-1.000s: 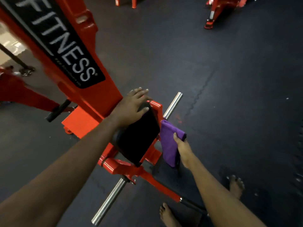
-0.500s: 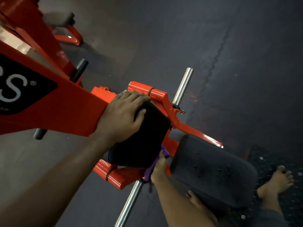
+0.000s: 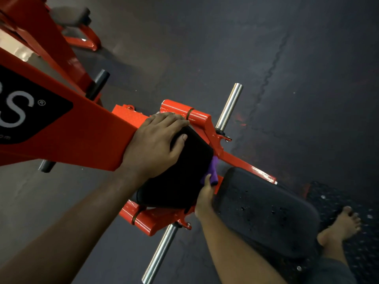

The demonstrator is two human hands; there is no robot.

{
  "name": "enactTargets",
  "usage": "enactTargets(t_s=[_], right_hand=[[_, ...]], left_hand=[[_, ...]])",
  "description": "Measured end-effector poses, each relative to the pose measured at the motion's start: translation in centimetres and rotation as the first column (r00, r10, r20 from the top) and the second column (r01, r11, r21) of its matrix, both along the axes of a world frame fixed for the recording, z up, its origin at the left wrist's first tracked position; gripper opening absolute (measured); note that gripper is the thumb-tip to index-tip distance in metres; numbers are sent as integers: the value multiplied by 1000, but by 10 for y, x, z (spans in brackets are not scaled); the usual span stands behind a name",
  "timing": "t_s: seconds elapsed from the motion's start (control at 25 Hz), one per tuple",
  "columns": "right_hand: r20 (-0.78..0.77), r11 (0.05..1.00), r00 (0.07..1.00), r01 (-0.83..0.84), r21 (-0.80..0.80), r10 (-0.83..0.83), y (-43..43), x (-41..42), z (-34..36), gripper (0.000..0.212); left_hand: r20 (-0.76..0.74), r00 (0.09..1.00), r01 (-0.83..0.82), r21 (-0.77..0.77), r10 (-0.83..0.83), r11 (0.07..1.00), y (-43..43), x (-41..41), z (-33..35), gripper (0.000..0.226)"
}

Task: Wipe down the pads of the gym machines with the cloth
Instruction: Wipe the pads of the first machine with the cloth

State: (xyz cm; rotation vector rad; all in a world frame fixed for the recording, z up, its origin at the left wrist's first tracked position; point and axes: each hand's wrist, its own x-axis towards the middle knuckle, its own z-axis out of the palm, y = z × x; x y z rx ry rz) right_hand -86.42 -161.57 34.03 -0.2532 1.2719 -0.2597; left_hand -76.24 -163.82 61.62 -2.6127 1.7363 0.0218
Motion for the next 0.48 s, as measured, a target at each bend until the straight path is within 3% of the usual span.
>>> enactTargets(t_s=[0.16, 0.28, 0.36, 0.48], right_hand=[[108, 995, 992, -69, 65, 62, 23, -19, 21, 46], [100, 999, 994, -42, 28, 39, -30, 5, 28, 41], [139, 997, 990, -12, -82, 23, -73, 15, 40, 42], [72, 952, 997, 0, -307, 23, -90, 20, 40, 35]], left_hand=[[0, 1000, -10, -5, 10, 1000, 1, -1, 0, 38], [-2, 1000, -15, -2, 15, 1000, 1, -1, -1, 39], [-4, 1000, -20, -8, 20, 1000, 1, -1, -1, 39], [6, 1000, -23, -13, 23, 1000, 1, -1, -2, 39]])
